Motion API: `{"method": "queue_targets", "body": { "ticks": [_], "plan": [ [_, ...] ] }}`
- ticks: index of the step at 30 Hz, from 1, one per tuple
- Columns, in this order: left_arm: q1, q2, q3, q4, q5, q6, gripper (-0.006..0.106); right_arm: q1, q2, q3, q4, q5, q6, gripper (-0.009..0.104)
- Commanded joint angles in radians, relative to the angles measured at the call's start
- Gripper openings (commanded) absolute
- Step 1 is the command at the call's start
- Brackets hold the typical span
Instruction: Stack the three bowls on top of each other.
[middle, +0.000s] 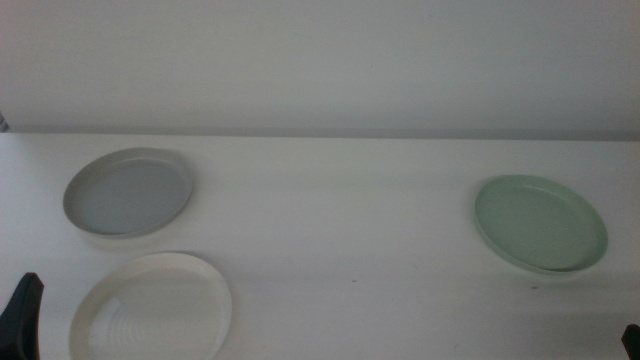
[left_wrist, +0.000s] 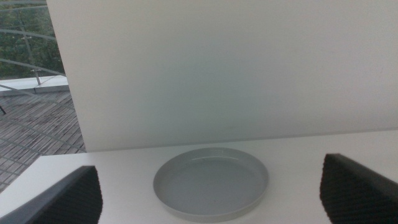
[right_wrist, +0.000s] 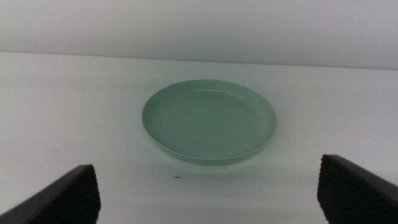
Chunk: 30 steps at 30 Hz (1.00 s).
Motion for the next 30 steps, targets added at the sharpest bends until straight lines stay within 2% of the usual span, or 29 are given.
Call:
{"method": "queue_targets", "body": {
  "ticks": [1, 3, 8, 10, 14, 18, 24, 30],
  "plan": [
    [0.003, -0.006, 0.005, -0.001, 0.042, -0.009, 0.094, -0.009, -0.04, 0.044, -0.007, -0.021, -0.003, 0.093],
    [0.003, 0.079, -0.104, -0.02, 0.166, -0.009, 0.094, -0.009, -0.04, 0.044, -0.007, -0.021, -0.003, 0.093],
    [0.003, 0.452, -0.545, -0.091, 0.722, -0.009, 0.094, -0.009, -0.04, 0.044, -0.007, -0.021, -0.003, 0.093],
    [0.003, 0.586, -0.686, -0.091, 0.916, -0.009, 0.094, -0.009, -0.04, 0.044, -0.007, -0.021, -0.003, 0.093],
    [0.003, 0.845, -0.866, -0.099, 1.141, -0.009, 0.094, -0.009, -0.04, 0.044, -0.007, -0.021, -0.003, 0.093],
    [0.003, 1.036, -0.914, -0.122, 1.195, 0.034, 0.094, -0.009, -0.04, 0.044, -0.007, -0.021, -0.003, 0.093],
    [0.003, 1.281, -0.908, -0.168, 1.117, 0.091, 0.094, -0.009, -0.04, 0.044, -0.007, -0.021, -0.003, 0.093],
    [0.003, 1.353, -0.762, -0.181, 0.83, 0.113, 0.093, -0.009, -0.04, 0.044, -0.007, -0.021, -0.003, 0.093]
  ]
}}
